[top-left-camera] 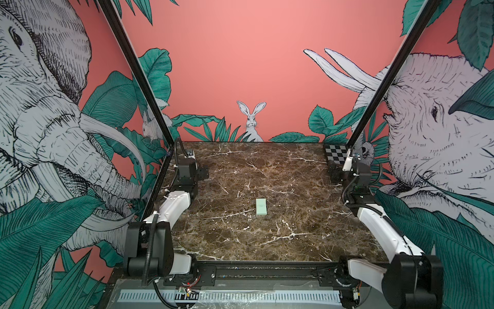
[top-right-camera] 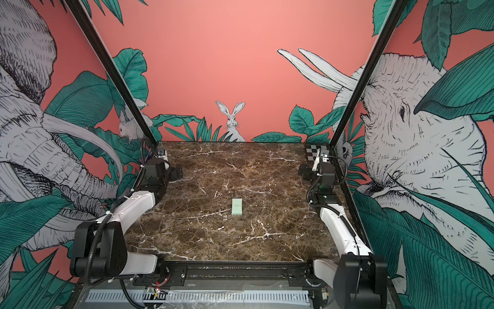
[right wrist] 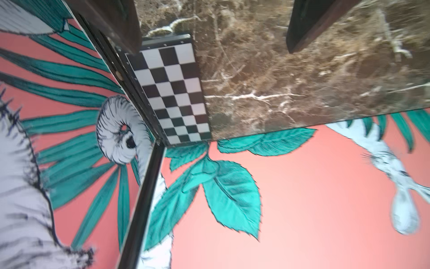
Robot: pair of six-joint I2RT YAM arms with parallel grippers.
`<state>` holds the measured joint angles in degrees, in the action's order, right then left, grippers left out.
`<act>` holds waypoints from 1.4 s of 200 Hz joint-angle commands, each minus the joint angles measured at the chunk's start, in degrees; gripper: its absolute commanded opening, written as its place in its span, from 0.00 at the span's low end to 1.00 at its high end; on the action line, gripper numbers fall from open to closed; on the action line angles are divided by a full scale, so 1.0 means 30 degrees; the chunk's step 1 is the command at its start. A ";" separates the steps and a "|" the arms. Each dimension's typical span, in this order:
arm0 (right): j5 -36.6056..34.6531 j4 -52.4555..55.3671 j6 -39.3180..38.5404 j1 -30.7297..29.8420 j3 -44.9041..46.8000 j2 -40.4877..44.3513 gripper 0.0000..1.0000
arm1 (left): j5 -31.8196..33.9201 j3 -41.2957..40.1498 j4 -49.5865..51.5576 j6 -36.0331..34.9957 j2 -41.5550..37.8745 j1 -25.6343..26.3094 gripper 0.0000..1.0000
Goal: Take the rings out of the lift-off lid box
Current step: Pick up the jewelry box from the center of the board.
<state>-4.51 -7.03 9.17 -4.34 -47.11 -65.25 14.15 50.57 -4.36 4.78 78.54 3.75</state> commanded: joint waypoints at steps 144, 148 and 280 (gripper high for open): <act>0.0699 1.5757 1.0019 -1.5276 -1.2116 -1.2960 0.95 | 0.1918 0.1064 1.2661 0.5576 -0.3400 0.5843 0.95; 0.0707 1.5828 1.0062 -1.5331 -1.2098 -1.3196 0.94 | 0.1930 0.1004 1.2631 0.5514 -0.3521 0.5859 0.95; 0.0466 1.4473 1.0606 -1.5284 -1.2244 -1.6321 0.86 | 0.0759 0.0254 1.1795 0.4627 -0.3345 0.5866 0.95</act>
<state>-2.55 36.27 39.55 -50.52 -81.71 -113.19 16.53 51.48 30.96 19.22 68.55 21.19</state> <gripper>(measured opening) 0.862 0.956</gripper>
